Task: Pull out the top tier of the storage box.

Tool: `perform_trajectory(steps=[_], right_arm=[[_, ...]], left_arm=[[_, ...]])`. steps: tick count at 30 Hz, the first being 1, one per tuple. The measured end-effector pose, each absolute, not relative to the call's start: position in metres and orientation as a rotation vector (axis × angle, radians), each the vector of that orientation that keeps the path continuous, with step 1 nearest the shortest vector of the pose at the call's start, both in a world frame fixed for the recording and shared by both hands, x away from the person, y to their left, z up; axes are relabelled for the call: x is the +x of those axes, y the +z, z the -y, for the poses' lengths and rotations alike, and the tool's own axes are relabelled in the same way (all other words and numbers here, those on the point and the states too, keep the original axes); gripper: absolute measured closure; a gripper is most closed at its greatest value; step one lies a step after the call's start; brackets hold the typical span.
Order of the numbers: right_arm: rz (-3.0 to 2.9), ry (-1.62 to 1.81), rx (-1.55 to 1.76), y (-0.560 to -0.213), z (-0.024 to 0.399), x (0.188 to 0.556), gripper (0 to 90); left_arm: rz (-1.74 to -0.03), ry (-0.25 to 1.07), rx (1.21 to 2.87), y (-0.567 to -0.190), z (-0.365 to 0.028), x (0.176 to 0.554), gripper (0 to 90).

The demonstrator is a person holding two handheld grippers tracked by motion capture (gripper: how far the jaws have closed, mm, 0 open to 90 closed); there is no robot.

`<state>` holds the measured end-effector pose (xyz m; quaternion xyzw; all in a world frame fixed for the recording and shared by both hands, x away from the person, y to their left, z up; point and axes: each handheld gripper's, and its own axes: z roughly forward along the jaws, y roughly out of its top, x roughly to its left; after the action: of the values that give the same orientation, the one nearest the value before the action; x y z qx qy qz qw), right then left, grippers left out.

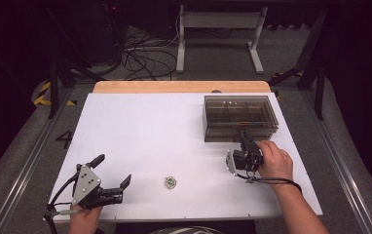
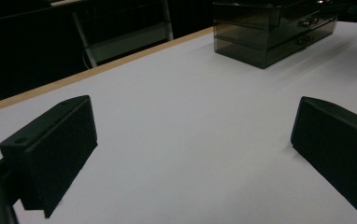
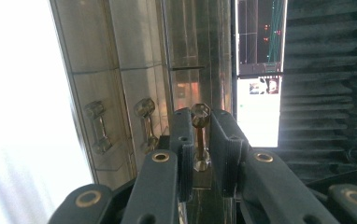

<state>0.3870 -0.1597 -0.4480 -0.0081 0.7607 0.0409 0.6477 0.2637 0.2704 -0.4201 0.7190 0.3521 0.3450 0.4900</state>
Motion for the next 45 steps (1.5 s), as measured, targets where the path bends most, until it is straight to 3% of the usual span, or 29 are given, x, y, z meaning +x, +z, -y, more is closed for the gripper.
perform_trajectory(steps=[26, 38, 45], right_arm=[[-1.762, 0.110, -0.023, -0.446, 0.161, 0.373, 78.7], [-1.815, 0.190, 0.048, -0.438, 0.161, 0.367, 68.5], [-1.847, 0.300, 0.085, -0.428, 0.162, 0.363, 58.3]], left_arm=[[-0.856, 0.840, 1.749, -0.420, -0.271, 0.264, 1.2], [-0.856, 0.841, 1.746, -0.420, -0.271, 0.264, 1.2], [-0.856, 0.840, 1.751, -0.420, -0.271, 0.264, 1.2]])
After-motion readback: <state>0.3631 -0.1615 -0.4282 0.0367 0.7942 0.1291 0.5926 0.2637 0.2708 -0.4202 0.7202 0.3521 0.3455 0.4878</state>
